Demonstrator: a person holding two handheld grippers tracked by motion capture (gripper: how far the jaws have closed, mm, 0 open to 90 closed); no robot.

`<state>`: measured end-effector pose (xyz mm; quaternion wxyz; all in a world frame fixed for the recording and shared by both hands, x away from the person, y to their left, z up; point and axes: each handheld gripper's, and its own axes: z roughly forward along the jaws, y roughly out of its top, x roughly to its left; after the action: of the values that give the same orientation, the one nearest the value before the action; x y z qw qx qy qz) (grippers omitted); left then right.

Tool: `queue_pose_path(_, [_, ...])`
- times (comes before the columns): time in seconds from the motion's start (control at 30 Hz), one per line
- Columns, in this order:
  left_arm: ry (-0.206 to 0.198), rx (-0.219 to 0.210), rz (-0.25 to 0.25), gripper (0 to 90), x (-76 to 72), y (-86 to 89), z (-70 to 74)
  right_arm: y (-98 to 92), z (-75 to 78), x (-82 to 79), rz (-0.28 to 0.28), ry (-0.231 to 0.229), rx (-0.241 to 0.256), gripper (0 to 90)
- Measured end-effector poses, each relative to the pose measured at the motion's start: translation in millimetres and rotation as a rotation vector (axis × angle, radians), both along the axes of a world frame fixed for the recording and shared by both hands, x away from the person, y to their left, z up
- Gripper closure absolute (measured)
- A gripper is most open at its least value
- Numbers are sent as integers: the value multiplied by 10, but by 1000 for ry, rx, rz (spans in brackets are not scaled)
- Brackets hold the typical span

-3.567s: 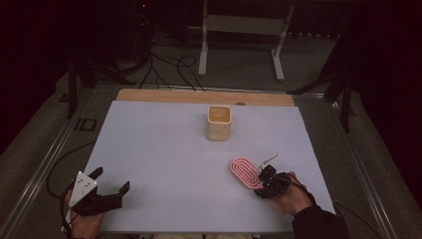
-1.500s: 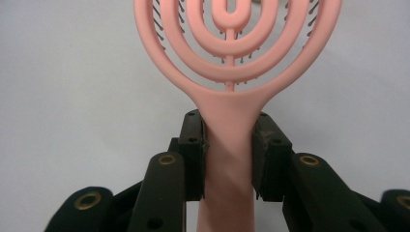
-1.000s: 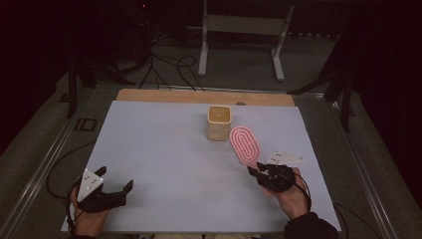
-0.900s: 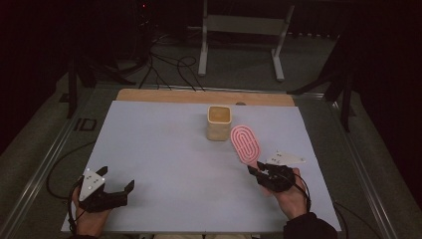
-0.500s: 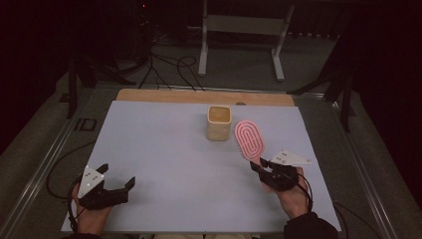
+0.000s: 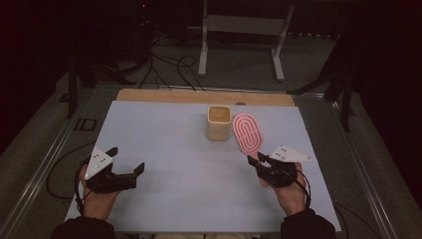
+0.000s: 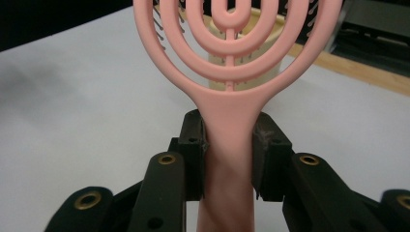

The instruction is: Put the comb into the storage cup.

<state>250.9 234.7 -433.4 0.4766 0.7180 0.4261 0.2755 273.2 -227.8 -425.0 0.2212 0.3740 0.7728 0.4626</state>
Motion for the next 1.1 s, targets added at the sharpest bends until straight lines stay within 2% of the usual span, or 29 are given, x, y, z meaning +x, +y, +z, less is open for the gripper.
queue_pose_path(0.1, [2, -7, -32, 0, 50, -74, 98, 31, 33, 12, 5, -12, 6, 700])
queue_pose_path(0.3, [-15, 20, -71, 0, 162, -245, 276, 63, 49, 14, -1, -25, 12, 700])
queue_pose_path(0.4, [-3, 18, -85, 0, 222, -338, 341, 69, 40, 6, -1, -36, 15, 700])
queue_pose_path(0.73, [-2, -2, -135, 0, 368, -614, 483, 122, 2, 4, 6, -47, 22, 700])
queue_pose_path(1.1, [-11, -9, -192, 0, 430, -893, 601, 194, -5, -23, 16, -64, 36, 700])
